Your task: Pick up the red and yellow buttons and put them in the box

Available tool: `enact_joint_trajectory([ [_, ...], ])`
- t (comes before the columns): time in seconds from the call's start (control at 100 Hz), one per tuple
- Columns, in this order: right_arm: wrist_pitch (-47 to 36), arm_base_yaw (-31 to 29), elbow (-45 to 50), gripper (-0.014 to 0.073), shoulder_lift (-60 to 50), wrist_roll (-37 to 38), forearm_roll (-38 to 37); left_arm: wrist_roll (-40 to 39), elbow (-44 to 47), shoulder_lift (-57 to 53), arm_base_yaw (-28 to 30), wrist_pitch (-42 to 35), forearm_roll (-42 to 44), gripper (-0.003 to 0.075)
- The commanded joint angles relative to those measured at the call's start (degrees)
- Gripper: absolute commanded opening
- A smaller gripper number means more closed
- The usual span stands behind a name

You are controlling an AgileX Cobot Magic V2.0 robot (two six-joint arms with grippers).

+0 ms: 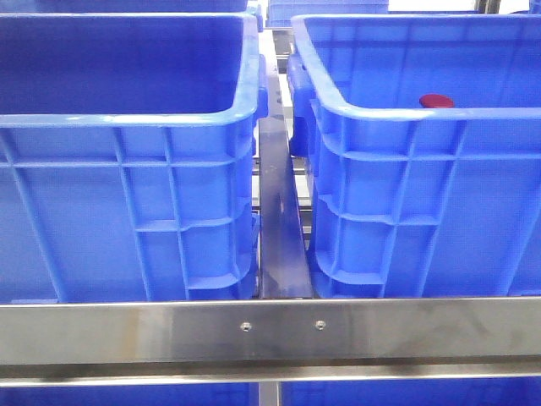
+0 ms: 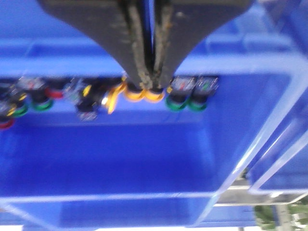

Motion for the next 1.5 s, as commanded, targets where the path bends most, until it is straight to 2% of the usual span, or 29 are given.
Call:
enact_joint_trajectory([
  [0.0, -0.7, 0.1, -1.5, -0.0060, 0.4, -0.3, 1.0, -1.0, 1.4, -2.5, 0.4, -4.8, 1.4, -0.0020],
  [0.15, -0.7, 0.1, -1.5, -0.0060, 0.4, -0.3, 1.0, -8.3, 7.7, -7.6, 0.4, -9.1, 7.2, -0.0020],
  [0.18, -0.7, 0.1, -1.5, -0.0060, 0.4, -0.3, 1.0, -8.3, 8.6, -7.4, 0.4, -10.1, 7.2, -0.0020],
  [0.22, -0.5, 0.1, -1.5, -0.0060, 0.4, -0.3, 1.0, -8.3, 8.2, -7.3, 0.3, -6.9, 7.2, -0.0020],
  [1.49, -0.5, 0.1, -0.6, -0.0060, -0.7, -0.3, 1.0, -8.1, 8.3, -7.3, 0.3, -6.6, 7.9, -0.0020],
])
